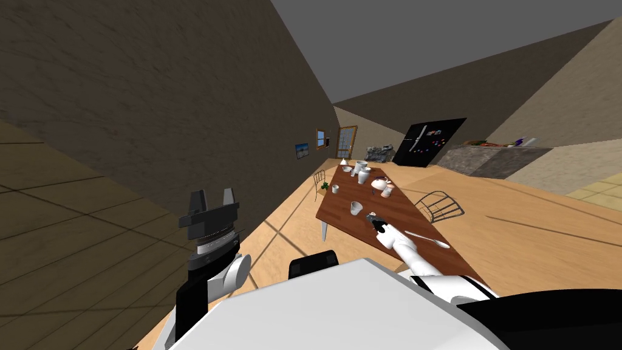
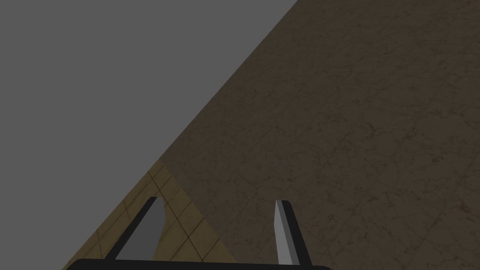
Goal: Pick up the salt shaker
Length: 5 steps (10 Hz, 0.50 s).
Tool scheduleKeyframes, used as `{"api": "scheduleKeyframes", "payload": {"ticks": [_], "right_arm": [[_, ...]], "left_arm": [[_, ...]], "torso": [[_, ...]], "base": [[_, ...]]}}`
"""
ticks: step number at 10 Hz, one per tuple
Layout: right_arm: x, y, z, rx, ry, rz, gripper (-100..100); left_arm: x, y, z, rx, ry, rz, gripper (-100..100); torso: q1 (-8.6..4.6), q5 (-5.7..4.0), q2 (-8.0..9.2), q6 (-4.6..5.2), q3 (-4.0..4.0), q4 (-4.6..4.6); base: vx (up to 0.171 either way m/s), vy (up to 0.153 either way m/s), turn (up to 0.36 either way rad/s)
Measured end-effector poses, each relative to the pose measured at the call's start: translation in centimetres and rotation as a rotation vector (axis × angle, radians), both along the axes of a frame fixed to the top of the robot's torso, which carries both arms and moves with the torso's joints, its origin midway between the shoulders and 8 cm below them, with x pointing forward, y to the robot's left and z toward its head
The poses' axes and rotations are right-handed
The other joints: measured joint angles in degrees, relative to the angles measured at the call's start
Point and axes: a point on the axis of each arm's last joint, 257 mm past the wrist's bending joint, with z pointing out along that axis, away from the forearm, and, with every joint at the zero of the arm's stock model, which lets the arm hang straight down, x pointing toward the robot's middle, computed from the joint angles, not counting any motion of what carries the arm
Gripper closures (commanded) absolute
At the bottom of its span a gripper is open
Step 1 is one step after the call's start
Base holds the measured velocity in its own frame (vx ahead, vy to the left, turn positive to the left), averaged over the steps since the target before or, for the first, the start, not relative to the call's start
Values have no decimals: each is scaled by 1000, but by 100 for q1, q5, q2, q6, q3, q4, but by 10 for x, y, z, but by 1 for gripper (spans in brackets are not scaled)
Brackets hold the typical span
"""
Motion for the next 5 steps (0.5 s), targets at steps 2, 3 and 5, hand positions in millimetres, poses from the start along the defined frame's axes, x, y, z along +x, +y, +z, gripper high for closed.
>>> {"api": "scheduleKeyframes", "payload": {"ticks": [2,3,5], "right_arm": [[-12,-6,1,3,2,16,100],[-17,-10,2,4,4,23,100],[-23,-11,4,9,6,33,0]], "left_arm": [[0,0,0,0,0,0,0],[0,0,0,0,0,0,0],[0,0,0,0,0,0,0]], "torso": [[-9,0,-3,2,-1,0],[-12,-1,-1,1,-1,-1],[-26,-4,13,-4,7,3]], "base": [[86,76,-74],[64,66,-63],[15,18,-9]]}}
